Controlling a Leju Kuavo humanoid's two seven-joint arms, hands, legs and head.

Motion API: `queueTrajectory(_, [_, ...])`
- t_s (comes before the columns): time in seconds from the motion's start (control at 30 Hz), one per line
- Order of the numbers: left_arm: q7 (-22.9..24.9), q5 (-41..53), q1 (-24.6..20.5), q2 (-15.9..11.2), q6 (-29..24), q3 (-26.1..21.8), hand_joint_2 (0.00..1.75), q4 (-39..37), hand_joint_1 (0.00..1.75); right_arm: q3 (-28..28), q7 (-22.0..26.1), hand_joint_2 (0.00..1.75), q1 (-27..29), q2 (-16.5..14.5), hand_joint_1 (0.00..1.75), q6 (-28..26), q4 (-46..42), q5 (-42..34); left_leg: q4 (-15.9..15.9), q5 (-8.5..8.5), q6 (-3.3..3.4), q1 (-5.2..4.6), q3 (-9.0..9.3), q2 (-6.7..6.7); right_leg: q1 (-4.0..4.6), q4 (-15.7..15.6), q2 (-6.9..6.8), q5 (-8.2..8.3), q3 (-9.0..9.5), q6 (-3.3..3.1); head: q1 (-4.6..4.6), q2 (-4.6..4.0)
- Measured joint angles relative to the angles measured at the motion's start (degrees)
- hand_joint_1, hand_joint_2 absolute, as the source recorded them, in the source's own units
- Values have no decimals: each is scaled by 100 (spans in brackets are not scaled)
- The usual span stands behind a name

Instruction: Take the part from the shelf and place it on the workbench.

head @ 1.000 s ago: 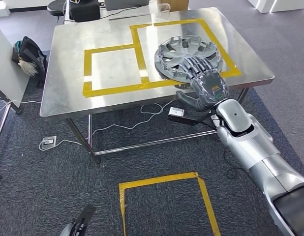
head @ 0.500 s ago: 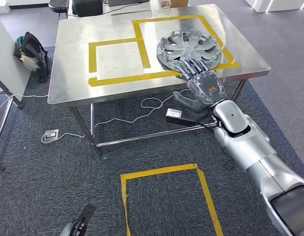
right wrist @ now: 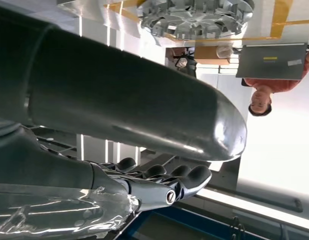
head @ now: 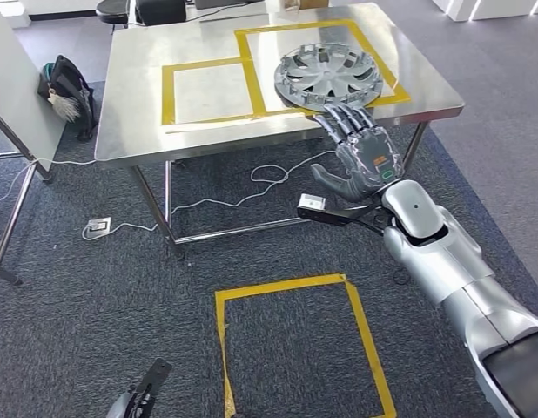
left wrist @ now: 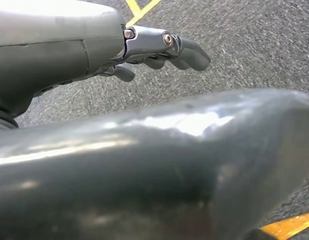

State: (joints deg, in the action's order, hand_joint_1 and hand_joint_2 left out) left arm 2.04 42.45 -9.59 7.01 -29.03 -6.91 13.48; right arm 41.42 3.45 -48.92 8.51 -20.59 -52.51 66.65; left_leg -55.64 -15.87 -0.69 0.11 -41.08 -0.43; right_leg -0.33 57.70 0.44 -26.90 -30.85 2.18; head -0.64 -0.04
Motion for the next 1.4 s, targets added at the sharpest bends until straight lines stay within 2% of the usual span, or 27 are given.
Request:
queueTrajectory(0.03, [1,-1,10,-3,1,0,0,0,0,4,0,0,3,-2,0,4,2,0,-154,-224,-33,3,-71,-4,-15,-7,-8,85,-87,-47,9,-1])
queueTrajectory(0.07, [1,-1,13,-5,2,0,0,0,0,8,0,0,0,-4,0,9,4,0,-431,-553,-60,7,-155,-3,-26,-10,-11,174,-163,-77,22,-1])
queueTrajectory(0.1, [1,0,11,-2,3,0,0,1,0,9,0,0,1,-6,0,15,3,0,-815,-908,-84,8,-242,-1,-27,-11,-8,253,-267,-94,36,-1])
queueTrajectory(0.13, [1,4,6,0,6,1,0,1,0,12,0,0,2,-7,0,26,4,-1,-1239,-1148,-99,11,-314,1,-26,-10,-6,329,-367,-100,41,-1])
queueTrajectory(0.17, [7,9,1,4,11,1,0,1,0,20,0,0,5,-8,0,43,4,0,-1590,-1214,-105,11,-350,2,-25,-9,-5,398,-463,-101,43,-1])
queueTrajectory(0.23, [38,18,-2,7,30,2,0,1,0,45,1,0,10,-8,0,85,5,-3,-1869,-934,-96,10,-241,2,-22,-7,-9,542,-652,-89,43,0])
queueTrajectory(0.27, [55,20,-3,7,39,2,0,1,0,59,3,0,11,-8,0,100,5,-5,-1733,-771,-80,10,-60,2,-21,-5,-10,614,-736,-75,43,-1])
queueTrajectory(0.3, [66,24,-6,6,46,2,0,1,0,69,4,0,10,-8,0,109,5,-8,-1436,-737,-57,8,225,2,-20,-2,-10,678,-809,-52,44,-1])
queueTrajectory(0.37, [69,33,-25,9,51,3,0,3,0,75,7,0,-3,-6,0,115,3,-16,-602,-1007,10,-8,841,0,-9,5,-14,791,-901,4,41,-1])
queueTrajectory(0.4, [69,37,-34,14,50,3,0,4,0,77,7,0,-10,-5,0,117,3,-22,-312,-1146,44,-21,1024,0,-7,-8,-18,846,-920,35,43,-1])
queueTrajectory(0.47, [74,39,-31,27,47,3,0,5,0,84,7,0,-7,-3,0,124,4,-32,-139,-1161,120,-30,1065,8,-15,-54,-23,947,-942,99,42,0])
queueTrajectory(0.53, [84,39,-15,28,45,2,0,5,0,90,7,0,11,-1,0,131,5,-34,-119,-1067,205,-16,1023,27,-24,121,-25,802,-1045,153,29,0])
queueTrajectory(0.6, [89,40,-10,31,44,2,0,5,0,91,7,0,15,3,0,134,7,-37,-114,-985,260,-8,955,36,-26,814,-25,356,-1303,189,14,0])
queueTrajectory(0.67, [89,40,2,36,44,2,0,5,0,104,4,0,19,5,0,135,10,-31,-120,-913,267,-11,876,22,-24,1571,-23,-18,-1526,209,12,0])
queueTrajectory(0.7, [89,40,11,35,44,2,0,5,0,116,0,0,23,4,0,134,11,-21,-123,-882,257,-11,840,3,-23,1694,-23,-73,-1507,210,12,0])
queueTrajectory(0.73, [89,40,18,33,44,2,0,5,0,127,-8,0,25,4,0,131,12,-9,-126,-855,243,-11,810,-22,-24,1563,-20,-27,-1359,205,13,0])
queueTrajectory(0.83, [89,44,15,34,44,2,0,5,0,140,-48,0,8,7,0,111,11,32,-139,-792,182,-18,744,-99,-39,402,144,244,-544,160,17,-1])
queueTrajectory(0.87, [89,46,10,35,44,2,0,5,0,142,-57,0,2,8,0,103,11,44,-147,-767,154,-20,719,-122,-40,154,198,273,-382,139,21,-1])
queueTrajectory(0.9, [89,49,6,35,45,2,0,5,0,148,-63,0,0,10,0,97,11,55,-150,-743,123,-18,693,-148,-35,56,226,261,-322,117,27,0])
queueTrajectory(0.97, [89,52,5,33,45,2,0,5,0,169,-73,0,2,10,0,89,12,70,-148,-699,58,0,648,-211,-22,44,142,299,-326,57,28,0])
queueTrajectory(1.03, [89,52,12,29,45,2,0,5,0,186,-85,0,-6,10,0,87,12,80,-290,-813,-3,8,557,-186,-37,11,45,339,-337,-18,39,0])
queueTrajectory(1.13, [89,54,13,29,47,2,0,5,0,205,-93,0,-9,10,0,89,12,96,-1244,-1350,-90,24,116,-50,-47,-11,-93,390,-387,-79,70,0])
queueTrajectory(1.2, [89,57,20,33,49,2,0,5,0,227,-94,0,4,10,0,89,12,106,-1740,-1499,-122,36,-98,-27,-46,-8,-191,416,-430,-77,72,0])
queueTrajectory(1.23, [89,58,24,33,50,2,0,5,0,236,-94,0,7,10,0,89,12,111,-1696,-1421,-127,40,-58,-16,-47,-6,-244,428,-446,-68,72,0])
queueTrajectory(1.27, [89,60,24,31,50,2,0,5,0,240,-94,0,5,10,0,88,12,114,-1435,-1258,-126,42,94,13,-49,-2,-296,437,-456,-58,72,-1])
queueTrajectory(1.33, [89,64,13,33,51,3,0,5,0,241,-94,0,-16,10,0,86,12,119,-668,-943,-111,23,519,243,-29,22,-389,446,-472,-19,84,-1])
queueTrajectory(1.4, [89,68,-6,45,52,5,0,5,0,238,-95,0,-49,13,0,84,13,122,-241,-839,-36,-3,709,419,19,42,-480,453,-494,34,90,-2])
